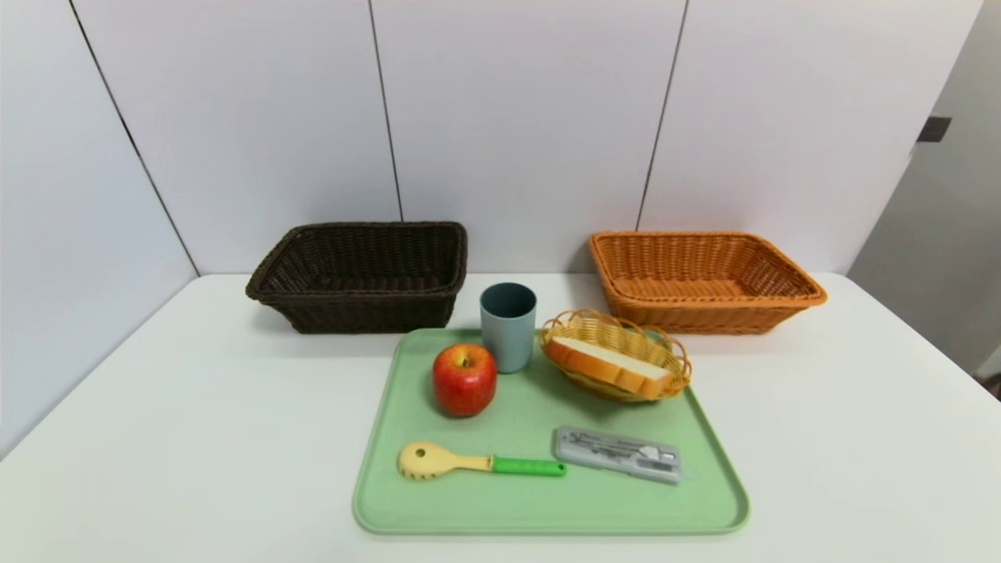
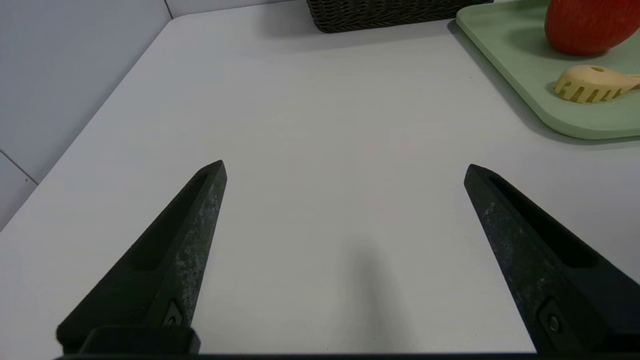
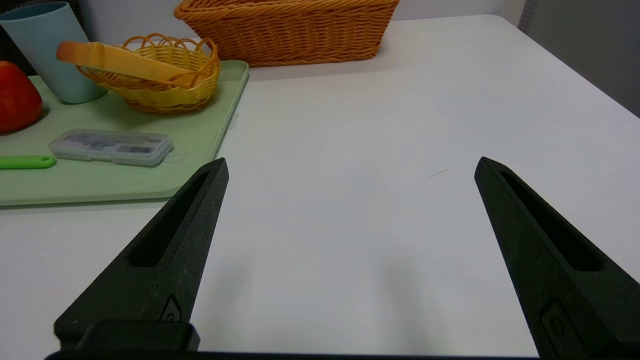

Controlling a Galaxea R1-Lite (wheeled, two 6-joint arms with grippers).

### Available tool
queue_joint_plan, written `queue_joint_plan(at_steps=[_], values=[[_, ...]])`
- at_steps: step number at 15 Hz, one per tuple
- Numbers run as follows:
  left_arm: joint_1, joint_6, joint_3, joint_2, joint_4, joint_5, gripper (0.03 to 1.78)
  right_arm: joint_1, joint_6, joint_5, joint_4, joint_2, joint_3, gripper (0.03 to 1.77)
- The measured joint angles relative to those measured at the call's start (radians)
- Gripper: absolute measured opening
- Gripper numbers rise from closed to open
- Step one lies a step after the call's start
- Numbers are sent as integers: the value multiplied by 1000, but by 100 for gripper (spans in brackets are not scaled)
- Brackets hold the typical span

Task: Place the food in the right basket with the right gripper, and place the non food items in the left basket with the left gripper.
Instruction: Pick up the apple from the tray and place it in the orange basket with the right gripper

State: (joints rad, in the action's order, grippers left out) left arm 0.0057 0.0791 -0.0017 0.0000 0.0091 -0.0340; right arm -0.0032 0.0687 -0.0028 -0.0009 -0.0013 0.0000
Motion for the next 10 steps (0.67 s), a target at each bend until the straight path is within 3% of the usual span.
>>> queue_joint_plan(at_steps=[10], values=[[0, 11, 0, 0, 0, -3, 169, 0, -17, 3, 1, 0, 0, 170]])
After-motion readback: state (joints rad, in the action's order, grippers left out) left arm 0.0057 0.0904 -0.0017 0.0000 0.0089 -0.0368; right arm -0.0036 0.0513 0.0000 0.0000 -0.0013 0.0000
